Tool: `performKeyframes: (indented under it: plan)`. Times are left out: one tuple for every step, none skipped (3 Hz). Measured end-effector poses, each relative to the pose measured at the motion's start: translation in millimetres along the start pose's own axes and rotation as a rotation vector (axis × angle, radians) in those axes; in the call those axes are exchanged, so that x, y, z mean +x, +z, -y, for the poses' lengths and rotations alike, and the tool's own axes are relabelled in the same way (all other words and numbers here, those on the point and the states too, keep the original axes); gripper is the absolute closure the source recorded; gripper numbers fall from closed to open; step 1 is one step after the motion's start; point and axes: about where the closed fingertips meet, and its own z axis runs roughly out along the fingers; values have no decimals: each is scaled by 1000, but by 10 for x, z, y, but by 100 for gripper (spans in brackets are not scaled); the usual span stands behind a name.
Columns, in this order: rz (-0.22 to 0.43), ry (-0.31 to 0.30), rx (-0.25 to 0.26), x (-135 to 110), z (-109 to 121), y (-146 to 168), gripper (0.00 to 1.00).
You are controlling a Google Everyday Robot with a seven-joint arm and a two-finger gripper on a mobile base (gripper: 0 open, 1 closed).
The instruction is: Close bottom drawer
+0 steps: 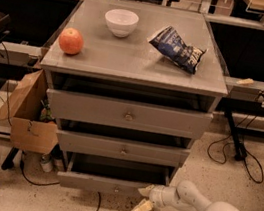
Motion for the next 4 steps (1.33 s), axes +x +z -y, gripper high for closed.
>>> performKeyframes:
  plan:
    - [0, 0, 0, 18, -62, -3, 0]
    - [-1, -1, 0, 32, -93, -13, 19]
    - [-21, -69, -4, -94, 0, -60, 41]
    - [-127, -220, -17, -341, 137, -14, 65]
